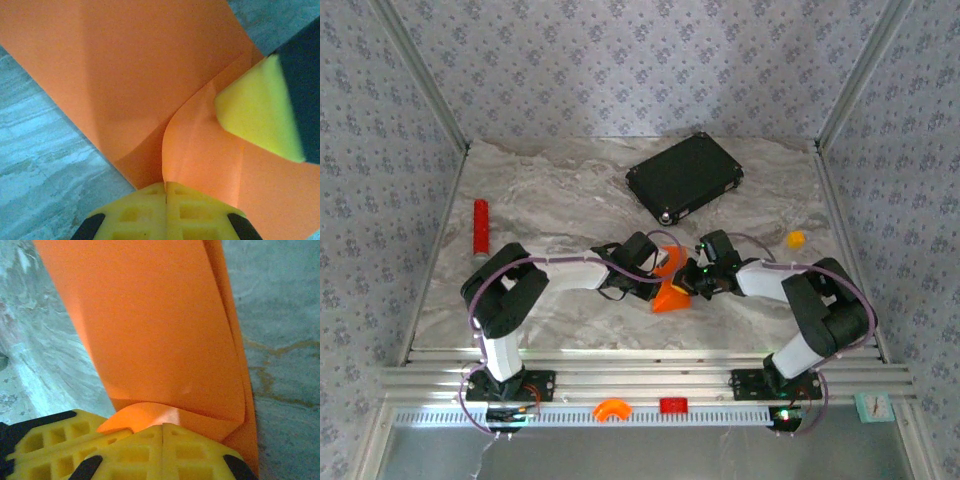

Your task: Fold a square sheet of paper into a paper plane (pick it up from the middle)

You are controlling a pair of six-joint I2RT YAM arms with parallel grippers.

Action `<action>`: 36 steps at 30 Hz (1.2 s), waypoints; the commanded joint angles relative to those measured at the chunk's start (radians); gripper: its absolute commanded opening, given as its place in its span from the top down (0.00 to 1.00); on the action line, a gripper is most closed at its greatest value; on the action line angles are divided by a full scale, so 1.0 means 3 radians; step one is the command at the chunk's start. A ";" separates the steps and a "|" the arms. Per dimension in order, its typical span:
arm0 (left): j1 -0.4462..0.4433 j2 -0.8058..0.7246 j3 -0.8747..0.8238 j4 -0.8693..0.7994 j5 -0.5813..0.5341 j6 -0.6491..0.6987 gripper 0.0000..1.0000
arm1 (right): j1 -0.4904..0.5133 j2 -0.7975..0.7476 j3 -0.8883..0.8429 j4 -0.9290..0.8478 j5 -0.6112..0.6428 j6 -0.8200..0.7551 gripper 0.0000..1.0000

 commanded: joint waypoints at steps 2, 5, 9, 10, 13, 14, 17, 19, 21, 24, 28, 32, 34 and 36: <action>-0.0009 0.0037 0.0044 -0.0163 -0.0026 0.0049 1.00 | -0.0100 -0.0204 -0.0012 -0.0078 -0.0050 -0.0021 0.94; -0.0009 0.0047 0.0053 -0.0158 -0.0029 0.0048 1.00 | -0.0173 -0.0223 -0.0032 -0.0110 -0.0037 -0.0046 0.94; -0.0012 0.0051 0.0064 -0.0162 -0.0022 0.0048 1.00 | -0.0225 -0.0155 -0.0104 -0.0163 0.0010 -0.0074 0.94; -0.0009 0.0052 0.0073 -0.0163 -0.0020 0.0048 1.00 | -0.0231 -0.0128 -0.0127 -0.0165 0.0024 -0.0075 0.94; -0.0009 0.0057 0.0080 -0.0163 -0.0024 0.0051 1.00 | -0.0245 -0.0045 -0.0170 -0.0185 0.0049 -0.0074 0.94; -0.0009 0.0062 0.0085 -0.0166 -0.0021 0.0052 1.00 | -0.0248 -0.0033 -0.0183 -0.0165 0.0036 -0.0070 0.94; -0.0009 0.0062 0.0083 -0.0168 -0.0016 0.0053 1.00 | -0.0251 -0.0079 -0.0178 -0.0136 0.0019 -0.0059 0.94; -0.0007 0.0062 0.0073 -0.0163 -0.0020 0.0048 1.00 | -0.0248 -0.0161 -0.0145 -0.0187 0.0022 -0.0064 0.94; -0.0009 0.0057 0.0064 -0.0161 -0.0023 0.0046 1.00 | -0.0250 -0.0261 -0.0097 -0.0257 0.0028 -0.0092 0.94; -0.0009 0.0061 0.0056 -0.0153 -0.0020 0.0048 1.00 | -0.0238 -0.0387 -0.0042 -0.0325 0.0030 -0.0100 0.93; -0.0009 0.0060 0.0053 -0.0148 -0.0024 0.0053 1.00 | -0.0166 -0.0491 0.0003 -0.0354 0.0054 -0.0076 0.92; -0.0011 0.0096 0.0077 -0.0157 -0.0010 0.0068 1.00 | -0.0078 -0.0461 0.0024 -0.0343 0.0106 -0.0049 0.92; -0.0009 0.0098 0.0082 -0.0163 -0.0012 0.0079 1.00 | -0.0037 -0.0418 0.0032 -0.0313 0.0113 -0.0029 0.92; -0.0009 0.0088 0.0074 -0.0154 -0.0020 0.0079 1.00 | 0.0011 -0.0367 0.0066 -0.0291 0.0087 -0.0022 0.92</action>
